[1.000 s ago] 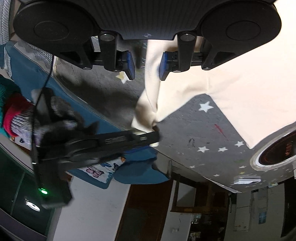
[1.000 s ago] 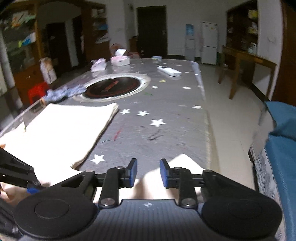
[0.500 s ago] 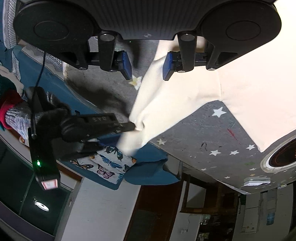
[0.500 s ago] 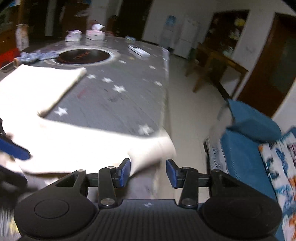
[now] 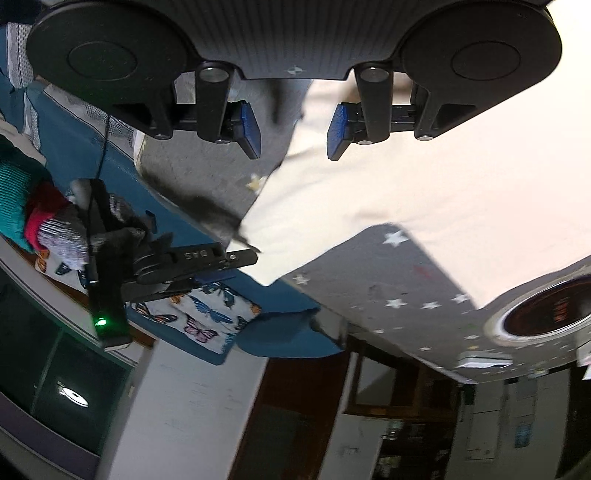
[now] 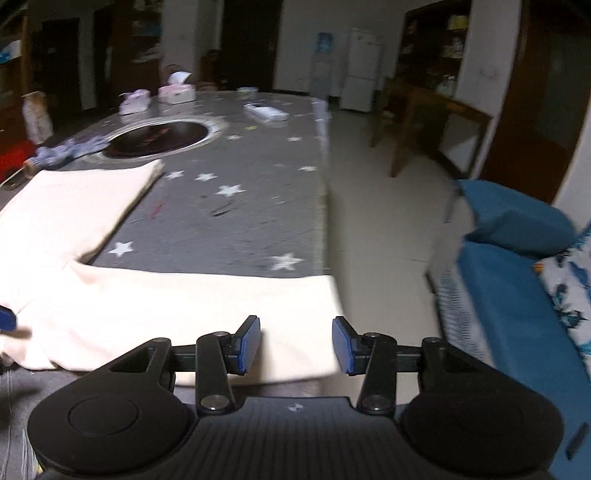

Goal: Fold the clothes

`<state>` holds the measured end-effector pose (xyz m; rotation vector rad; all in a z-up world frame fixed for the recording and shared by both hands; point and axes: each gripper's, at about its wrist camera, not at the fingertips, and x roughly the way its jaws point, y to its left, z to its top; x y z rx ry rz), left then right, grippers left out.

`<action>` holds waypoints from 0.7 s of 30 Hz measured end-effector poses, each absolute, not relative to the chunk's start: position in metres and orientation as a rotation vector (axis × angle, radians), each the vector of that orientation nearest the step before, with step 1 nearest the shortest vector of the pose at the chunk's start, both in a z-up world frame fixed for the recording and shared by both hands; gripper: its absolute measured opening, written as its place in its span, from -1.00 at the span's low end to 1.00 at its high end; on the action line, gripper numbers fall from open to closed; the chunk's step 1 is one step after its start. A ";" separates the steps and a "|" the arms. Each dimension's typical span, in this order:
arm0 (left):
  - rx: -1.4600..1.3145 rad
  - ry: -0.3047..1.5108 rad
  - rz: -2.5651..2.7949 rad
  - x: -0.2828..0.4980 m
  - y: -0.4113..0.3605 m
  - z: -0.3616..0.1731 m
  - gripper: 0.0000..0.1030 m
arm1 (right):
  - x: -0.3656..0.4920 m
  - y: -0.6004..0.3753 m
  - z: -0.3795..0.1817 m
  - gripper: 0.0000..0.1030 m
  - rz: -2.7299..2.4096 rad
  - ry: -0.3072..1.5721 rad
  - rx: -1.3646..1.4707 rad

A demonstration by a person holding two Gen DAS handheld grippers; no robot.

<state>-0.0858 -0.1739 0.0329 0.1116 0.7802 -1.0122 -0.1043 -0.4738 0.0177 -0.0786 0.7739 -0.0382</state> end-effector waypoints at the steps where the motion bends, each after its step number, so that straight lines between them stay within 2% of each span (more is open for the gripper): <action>1: 0.110 0.781 -1.007 -0.087 -0.169 0.034 -0.15 | -0.100 -0.472 0.014 -0.16 -0.020 0.779 -0.075; 9: 0.115 0.836 -1.011 -0.096 -0.166 0.021 -0.11 | -0.061 -0.473 0.010 -0.16 0.005 0.781 -0.041; 11: 0.123 0.827 -1.028 -0.100 -0.169 0.019 -0.02 | -0.054 -0.476 0.009 -0.16 0.002 0.779 -0.039; 21: 0.104 0.762 -0.991 -0.101 -0.151 0.033 -0.02 | -0.056 -0.462 0.021 -0.15 0.040 0.758 -0.077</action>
